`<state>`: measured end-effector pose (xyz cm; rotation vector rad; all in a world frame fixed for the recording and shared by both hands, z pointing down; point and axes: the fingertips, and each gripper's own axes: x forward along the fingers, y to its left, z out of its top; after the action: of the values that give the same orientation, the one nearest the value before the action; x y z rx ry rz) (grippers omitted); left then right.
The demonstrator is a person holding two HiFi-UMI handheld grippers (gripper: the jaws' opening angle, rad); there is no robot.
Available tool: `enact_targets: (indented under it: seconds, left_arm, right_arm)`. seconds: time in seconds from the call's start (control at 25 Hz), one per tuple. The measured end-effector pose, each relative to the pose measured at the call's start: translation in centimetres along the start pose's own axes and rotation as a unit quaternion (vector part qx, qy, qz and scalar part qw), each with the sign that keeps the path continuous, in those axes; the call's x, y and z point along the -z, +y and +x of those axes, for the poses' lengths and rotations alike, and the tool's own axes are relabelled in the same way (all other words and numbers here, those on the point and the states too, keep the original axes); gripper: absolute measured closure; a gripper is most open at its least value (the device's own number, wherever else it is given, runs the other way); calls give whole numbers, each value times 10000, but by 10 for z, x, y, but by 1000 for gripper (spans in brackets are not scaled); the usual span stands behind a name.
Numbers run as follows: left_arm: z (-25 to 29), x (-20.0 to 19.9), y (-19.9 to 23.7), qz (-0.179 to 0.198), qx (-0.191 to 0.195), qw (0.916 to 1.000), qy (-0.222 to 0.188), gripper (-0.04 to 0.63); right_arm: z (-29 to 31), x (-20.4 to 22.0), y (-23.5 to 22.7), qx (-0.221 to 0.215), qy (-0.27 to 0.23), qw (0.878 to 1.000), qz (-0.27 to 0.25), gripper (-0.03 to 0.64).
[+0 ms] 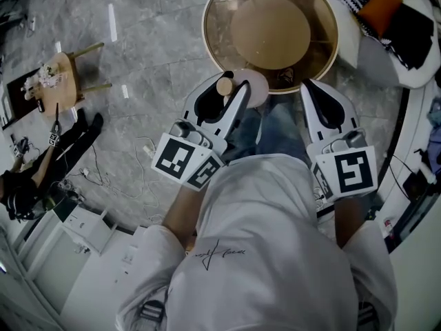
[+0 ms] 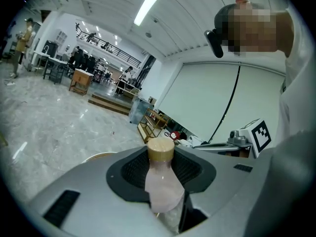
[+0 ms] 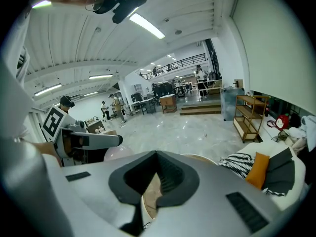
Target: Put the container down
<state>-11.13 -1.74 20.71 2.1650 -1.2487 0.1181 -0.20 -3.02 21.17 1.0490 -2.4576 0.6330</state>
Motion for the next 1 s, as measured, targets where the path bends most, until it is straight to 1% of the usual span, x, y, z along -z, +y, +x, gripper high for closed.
enact_targets:
  seconds: [0.48,0.6,0.76,1.0]
  left_arm:
    - [22,22,14,-95,-103,9998,128,449]
    - [27,31,21,-140,-156,9996,202,449]
    - [36,41,31,-198,-219,9992,255,449]
    - [55,50,43,-208,-210,9992,277,449]
  right_arm:
    - [17,22,-24,-4,185,9997,132,601]
    - [22,28,-29,-49,244,9994,221,601]
    - [29,35,-43,5,274,9990,352,601]
    - [41,47,-50,-77,346,9990,271,601]
